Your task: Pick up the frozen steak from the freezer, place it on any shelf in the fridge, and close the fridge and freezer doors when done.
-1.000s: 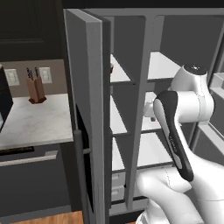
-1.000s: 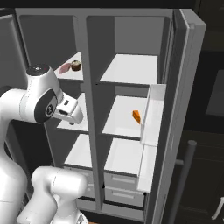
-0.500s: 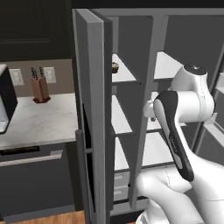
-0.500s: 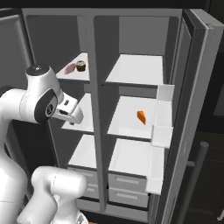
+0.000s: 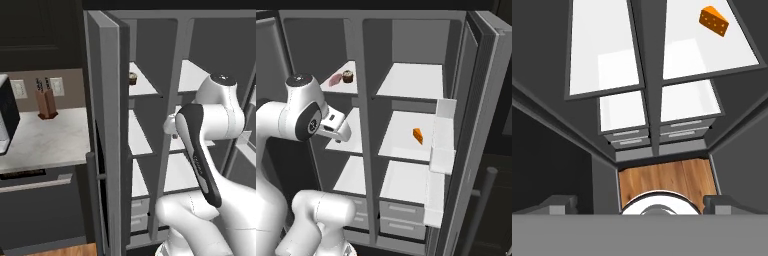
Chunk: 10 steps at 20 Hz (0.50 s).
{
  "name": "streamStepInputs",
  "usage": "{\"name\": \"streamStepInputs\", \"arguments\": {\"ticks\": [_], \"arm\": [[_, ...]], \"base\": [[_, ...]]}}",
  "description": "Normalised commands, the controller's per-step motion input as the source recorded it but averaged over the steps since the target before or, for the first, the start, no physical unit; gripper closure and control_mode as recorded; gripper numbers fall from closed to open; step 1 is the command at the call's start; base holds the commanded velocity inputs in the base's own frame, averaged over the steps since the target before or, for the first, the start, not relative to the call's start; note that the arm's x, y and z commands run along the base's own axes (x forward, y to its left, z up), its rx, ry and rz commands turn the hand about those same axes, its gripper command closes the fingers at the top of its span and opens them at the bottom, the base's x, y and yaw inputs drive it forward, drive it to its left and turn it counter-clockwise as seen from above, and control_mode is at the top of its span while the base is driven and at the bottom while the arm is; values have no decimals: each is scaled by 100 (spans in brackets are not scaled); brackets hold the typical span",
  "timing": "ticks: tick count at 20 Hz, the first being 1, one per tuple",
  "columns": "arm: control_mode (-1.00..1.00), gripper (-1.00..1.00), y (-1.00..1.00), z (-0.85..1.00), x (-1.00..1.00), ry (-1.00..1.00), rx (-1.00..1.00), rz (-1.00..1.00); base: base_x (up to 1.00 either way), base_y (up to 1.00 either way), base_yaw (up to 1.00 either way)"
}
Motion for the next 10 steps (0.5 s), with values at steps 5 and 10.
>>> {"name": "streamStepInputs", "arguments": {"ticks": [5,10], "arm": [[100,-100,0,0,0,0,0,0],[100,-100,0,0,0,0,0,0]], "base": [[17,-14,0],[30,-4,0]]}}
